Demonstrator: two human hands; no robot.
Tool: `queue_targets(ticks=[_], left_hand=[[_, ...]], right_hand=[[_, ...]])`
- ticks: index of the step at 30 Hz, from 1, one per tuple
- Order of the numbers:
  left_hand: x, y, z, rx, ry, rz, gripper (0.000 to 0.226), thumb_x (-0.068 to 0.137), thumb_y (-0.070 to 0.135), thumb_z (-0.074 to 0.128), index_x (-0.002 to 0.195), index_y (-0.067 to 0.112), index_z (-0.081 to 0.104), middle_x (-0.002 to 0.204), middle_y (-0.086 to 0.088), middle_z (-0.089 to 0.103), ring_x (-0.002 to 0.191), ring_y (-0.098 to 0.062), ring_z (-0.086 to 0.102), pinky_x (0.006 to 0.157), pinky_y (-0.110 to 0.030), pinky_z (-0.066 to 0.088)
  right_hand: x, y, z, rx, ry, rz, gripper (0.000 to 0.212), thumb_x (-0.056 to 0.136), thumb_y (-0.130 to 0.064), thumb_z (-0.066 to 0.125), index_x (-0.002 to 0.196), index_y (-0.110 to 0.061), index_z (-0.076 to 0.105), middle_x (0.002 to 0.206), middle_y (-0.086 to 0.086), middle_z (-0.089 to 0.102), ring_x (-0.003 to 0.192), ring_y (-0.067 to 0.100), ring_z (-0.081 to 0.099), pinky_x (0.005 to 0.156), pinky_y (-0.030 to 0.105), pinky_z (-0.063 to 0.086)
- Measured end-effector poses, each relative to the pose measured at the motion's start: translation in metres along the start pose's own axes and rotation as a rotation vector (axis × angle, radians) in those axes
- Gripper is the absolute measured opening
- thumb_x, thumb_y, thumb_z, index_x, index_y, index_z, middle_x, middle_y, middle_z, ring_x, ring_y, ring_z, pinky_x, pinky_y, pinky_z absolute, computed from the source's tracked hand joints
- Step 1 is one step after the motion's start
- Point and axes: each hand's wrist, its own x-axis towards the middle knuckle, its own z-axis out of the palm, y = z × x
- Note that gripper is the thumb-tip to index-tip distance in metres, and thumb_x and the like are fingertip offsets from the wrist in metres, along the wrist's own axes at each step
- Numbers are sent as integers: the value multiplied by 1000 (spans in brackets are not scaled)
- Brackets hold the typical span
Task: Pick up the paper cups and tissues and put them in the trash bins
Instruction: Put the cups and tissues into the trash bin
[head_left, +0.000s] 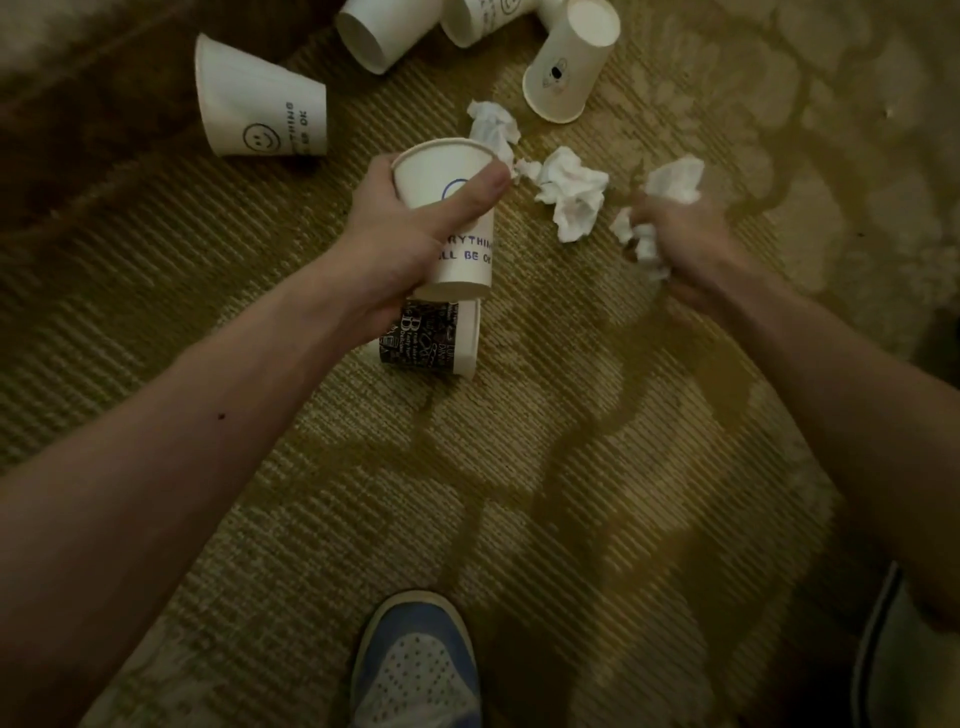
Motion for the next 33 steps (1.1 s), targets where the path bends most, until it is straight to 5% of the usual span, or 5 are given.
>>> queue_targets(ticks=[5, 10, 22, 26, 33], left_hand=[[2, -3, -4, -30, 13, -7, 89, 51, 41, 87, 126, 18, 45, 111, -7, 64, 83, -17, 74, 67, -36, 60], [4, -1, -7, -33, 35, -21, 84, 54, 41, 87, 124, 19, 46, 110, -7, 65, 82, -16, 74, 67, -35, 59], [4, -2, -8, -52, 34, -17, 83, 52, 40, 86, 122, 17, 46, 107, -7, 65, 76, -14, 73, 63, -32, 58], [5, -1, -11, -51, 23, -27, 88, 51, 40, 85, 125, 18, 44, 108, -7, 65, 76, -15, 74, 63, -32, 58], [6, -3, -17, -76, 44, -44, 73, 64, 34, 85, 123, 19, 45, 108, -7, 64, 75, -14, 74, 62, -31, 58]], right_hand=[[26, -19, 23, -319, -50, -240, 34, 88, -51, 62, 104, -21, 62, 89, -9, 66, 74, 1, 62, 60, 20, 50], [38, -8, 48, -556, -130, -284, 53, 82, -55, 69, 115, -15, 61, 113, 3, 66, 102, 19, 62, 91, 39, 51], [20, 11, 43, -455, 29, -299, 25, 94, -38, 61, 81, -16, 64, 77, -6, 61, 62, 2, 54, 46, 9, 35], [17, -6, 42, -252, 68, -259, 33, 85, -45, 70, 97, -14, 68, 90, -2, 69, 76, 5, 64, 63, 22, 49], [21, -47, 86, -483, -95, -470, 63, 83, -59, 64, 129, -18, 51, 116, -6, 61, 100, 6, 58, 79, 22, 48]])
